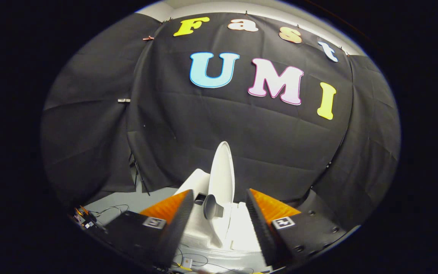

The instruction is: Open the toilet lid.

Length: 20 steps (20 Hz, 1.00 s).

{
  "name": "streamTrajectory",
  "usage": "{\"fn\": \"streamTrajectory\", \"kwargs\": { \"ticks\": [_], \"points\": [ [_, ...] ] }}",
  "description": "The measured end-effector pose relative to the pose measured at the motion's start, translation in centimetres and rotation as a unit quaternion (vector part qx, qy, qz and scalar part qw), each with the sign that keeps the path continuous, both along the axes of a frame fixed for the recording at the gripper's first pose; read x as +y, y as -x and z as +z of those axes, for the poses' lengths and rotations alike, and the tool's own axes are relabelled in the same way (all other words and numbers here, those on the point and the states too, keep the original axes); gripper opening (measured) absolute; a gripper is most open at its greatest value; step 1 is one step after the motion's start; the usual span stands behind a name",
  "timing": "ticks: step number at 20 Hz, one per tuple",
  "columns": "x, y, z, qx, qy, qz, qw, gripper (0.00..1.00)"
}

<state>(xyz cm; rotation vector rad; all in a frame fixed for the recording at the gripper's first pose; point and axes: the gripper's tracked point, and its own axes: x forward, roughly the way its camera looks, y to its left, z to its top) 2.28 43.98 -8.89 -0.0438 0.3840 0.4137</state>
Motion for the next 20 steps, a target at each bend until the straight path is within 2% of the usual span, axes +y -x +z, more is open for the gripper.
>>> {"fn": "streamTrajectory", "kwargs": {
  "ticks": [1,7,12,20],
  "points": [
    [-0.6,0.7,0.7,0.002,-0.010,0.000,1.000,1.00],
    [-5.6,3.8,8.8,-0.038,-0.066,-0.007,0.997,0.99],
    [-12.7,5.2,14.1,-0.095,-0.074,-0.030,0.992,0.99],
    [-22.2,8.6,19.5,-0.141,-0.090,-0.058,0.984,0.99]
  ]
}}
